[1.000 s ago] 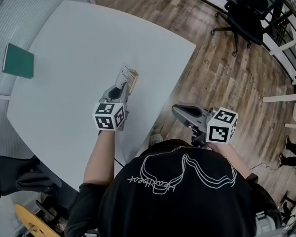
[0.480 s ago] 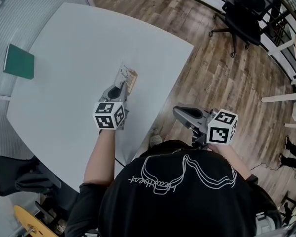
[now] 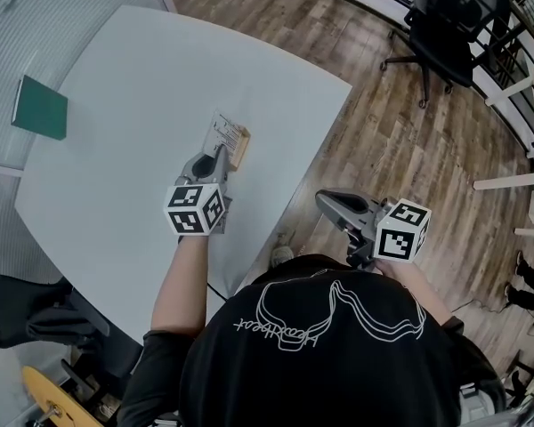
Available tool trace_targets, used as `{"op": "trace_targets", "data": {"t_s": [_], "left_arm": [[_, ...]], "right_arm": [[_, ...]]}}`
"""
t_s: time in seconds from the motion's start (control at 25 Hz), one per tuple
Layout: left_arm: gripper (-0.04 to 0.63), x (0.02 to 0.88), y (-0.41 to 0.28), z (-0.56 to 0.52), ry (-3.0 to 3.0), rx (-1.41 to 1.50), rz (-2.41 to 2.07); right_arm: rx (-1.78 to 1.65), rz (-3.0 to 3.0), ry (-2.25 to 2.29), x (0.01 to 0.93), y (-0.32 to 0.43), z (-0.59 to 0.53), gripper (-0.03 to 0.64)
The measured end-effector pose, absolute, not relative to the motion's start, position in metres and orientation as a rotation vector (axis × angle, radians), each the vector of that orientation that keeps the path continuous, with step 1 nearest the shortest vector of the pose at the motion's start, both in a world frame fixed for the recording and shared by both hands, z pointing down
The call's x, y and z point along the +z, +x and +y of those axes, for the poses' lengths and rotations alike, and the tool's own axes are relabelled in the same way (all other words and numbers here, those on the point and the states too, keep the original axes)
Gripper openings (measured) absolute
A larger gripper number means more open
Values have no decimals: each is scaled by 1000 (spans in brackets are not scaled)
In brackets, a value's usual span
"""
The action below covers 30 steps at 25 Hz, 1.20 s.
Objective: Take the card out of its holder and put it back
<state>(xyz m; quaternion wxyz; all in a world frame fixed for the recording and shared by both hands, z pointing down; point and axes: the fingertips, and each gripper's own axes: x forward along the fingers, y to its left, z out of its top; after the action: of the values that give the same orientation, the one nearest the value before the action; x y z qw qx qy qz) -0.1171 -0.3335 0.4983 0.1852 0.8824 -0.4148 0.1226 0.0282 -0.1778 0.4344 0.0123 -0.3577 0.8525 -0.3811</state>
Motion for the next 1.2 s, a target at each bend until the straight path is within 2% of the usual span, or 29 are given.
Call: {"op": "trace_targets", "data": {"t_s": [0.36,0.6,1.2], "left_arm": [[25,457,-126,-324,2487,283,-1240],[25,418,-108,-304,2512,241,-1245],[25,359,-52,-208,2474,117,-1133]], "right_arm": [[-1141,2538,-1243,424,66,-178,8],[-1082,2545,-1240,408,88,-183,8],[-800,2910,-949,364,70,-199,8]]}}
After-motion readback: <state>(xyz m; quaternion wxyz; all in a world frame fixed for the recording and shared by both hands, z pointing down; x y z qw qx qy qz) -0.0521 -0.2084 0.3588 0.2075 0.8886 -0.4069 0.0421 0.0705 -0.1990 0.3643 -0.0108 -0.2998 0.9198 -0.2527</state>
